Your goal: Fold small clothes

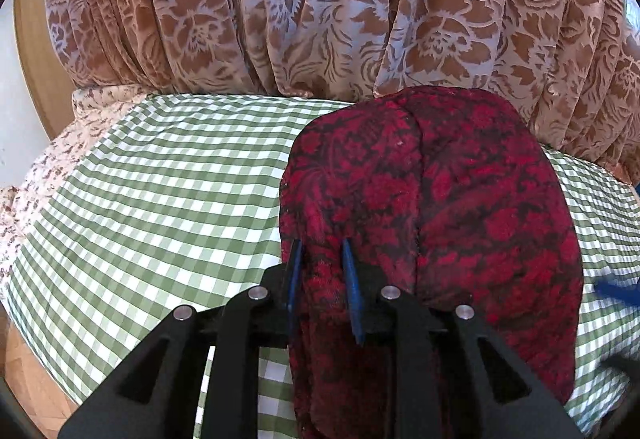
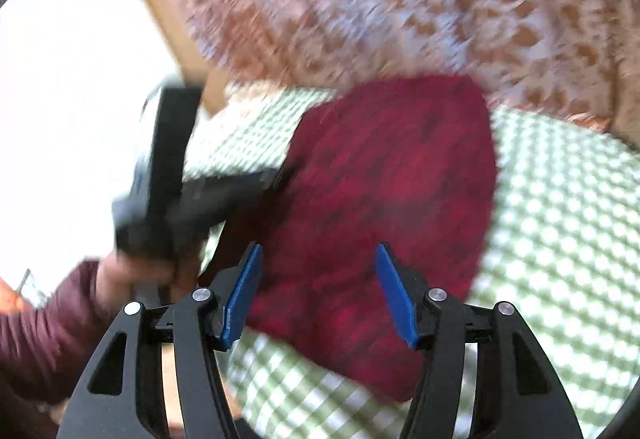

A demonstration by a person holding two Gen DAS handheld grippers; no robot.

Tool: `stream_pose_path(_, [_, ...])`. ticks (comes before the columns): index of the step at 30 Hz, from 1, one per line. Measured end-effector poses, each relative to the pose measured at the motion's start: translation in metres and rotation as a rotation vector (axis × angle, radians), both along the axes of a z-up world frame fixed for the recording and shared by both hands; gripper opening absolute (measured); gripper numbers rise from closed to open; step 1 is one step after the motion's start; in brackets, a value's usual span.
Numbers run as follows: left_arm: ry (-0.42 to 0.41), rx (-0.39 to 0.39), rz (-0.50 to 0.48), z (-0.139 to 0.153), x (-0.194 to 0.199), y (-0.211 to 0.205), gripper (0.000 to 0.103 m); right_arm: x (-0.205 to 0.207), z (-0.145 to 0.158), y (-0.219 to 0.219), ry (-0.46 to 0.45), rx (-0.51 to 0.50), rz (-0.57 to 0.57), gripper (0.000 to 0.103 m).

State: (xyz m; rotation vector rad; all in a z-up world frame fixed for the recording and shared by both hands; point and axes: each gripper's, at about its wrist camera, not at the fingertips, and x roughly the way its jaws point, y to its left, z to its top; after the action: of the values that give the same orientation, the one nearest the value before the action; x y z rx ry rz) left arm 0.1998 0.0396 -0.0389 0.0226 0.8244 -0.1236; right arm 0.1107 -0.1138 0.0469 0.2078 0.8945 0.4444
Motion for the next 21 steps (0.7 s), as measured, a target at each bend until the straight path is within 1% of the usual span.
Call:
stream_pose_path(1, [-0.005,0.003,0.000,0.000,0.000,0.000,0.020,0.012,0.005,-0.003,-0.025,-0.025,-0.038,0.058])
stream_pose_path(3, [-0.011,0.012,0.001,0.000,0.000,-0.001,0.020,0.029,0.007,-0.002,-0.043,-0.063,-0.097,0.058])
stream_pose_path(5, [-0.018,0.021,0.000,-0.001,-0.002,-0.002,0.020,0.055,0.003,0.001,-0.060,-0.090,-0.147,0.058])
stream_pose_path(9, [-0.027,0.027,-0.001,-0.005,0.000,-0.004,0.020,0.106,-0.015,0.009,-0.052,-0.163,-0.189,0.058])
stream_pose_path(11, [-0.032,0.034,0.003,-0.010,0.001,-0.006,0.020,0.121,-0.028,0.012,-0.036,-0.200,-0.206,0.058])
stream_pose_path(13, [-0.035,0.046,0.007,-0.015,0.003,-0.008,0.020,0.131,-0.042,0.018,-0.004,-0.232,-0.217,0.062])
stream_pose_path(15, [-0.041,0.059,0.009,-0.021,0.005,-0.011,0.020,0.136,-0.056,0.024,-0.005,-0.286,-0.215,0.062])
stream_pose_path(16, [-0.041,0.058,0.012,-0.023,0.006,-0.011,0.020,0.137,-0.065,0.024,-0.005,-0.298,-0.220,0.063])
stream_pose_path(17, [-0.045,0.057,0.014,-0.024,0.006,-0.011,0.020,0.139,-0.071,0.021,-0.003,-0.286,-0.232,0.063])
stream_pose_path(21, [-0.055,0.050,0.014,-0.020,0.003,-0.011,0.020,0.138,-0.068,0.018,0.006,-0.270,-0.230,0.063])
